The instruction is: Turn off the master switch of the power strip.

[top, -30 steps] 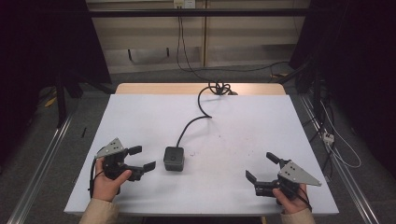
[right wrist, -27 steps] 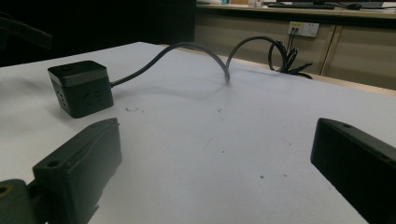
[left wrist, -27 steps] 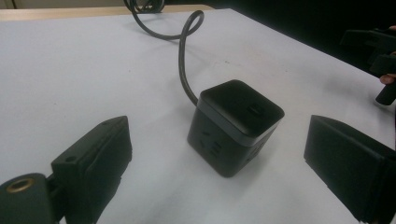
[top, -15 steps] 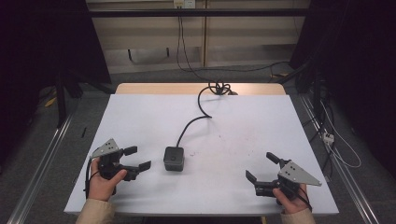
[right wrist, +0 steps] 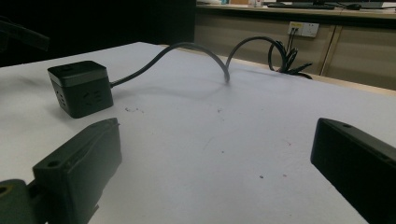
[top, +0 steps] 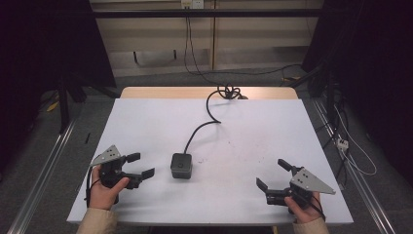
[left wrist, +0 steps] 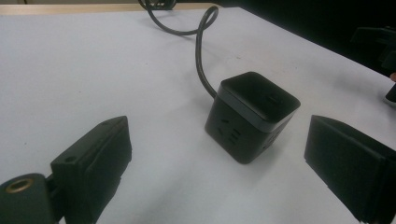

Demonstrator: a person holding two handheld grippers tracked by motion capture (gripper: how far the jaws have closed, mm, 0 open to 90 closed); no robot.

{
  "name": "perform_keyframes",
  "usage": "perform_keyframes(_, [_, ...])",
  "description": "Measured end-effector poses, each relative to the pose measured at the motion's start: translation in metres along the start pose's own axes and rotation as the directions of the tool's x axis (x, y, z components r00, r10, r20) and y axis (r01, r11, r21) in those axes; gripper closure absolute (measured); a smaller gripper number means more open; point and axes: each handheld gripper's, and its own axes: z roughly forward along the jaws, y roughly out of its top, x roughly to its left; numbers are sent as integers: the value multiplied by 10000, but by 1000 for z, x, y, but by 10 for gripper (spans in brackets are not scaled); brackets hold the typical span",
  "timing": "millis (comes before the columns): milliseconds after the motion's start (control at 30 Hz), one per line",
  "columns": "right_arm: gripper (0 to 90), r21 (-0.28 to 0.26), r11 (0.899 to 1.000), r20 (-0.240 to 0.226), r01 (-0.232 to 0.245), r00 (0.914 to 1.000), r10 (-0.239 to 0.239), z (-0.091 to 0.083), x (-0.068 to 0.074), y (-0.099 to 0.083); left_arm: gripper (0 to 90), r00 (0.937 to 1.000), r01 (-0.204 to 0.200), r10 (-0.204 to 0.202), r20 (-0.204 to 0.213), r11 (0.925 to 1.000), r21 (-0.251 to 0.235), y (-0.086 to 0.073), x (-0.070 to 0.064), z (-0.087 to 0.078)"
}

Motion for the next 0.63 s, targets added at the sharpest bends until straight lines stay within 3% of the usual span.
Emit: perform_keyframes(633, [14,3,10000,-32,7,10000,-7,1,0,0,72,9999,65,-66,-141,9999,-79,-2,3,0])
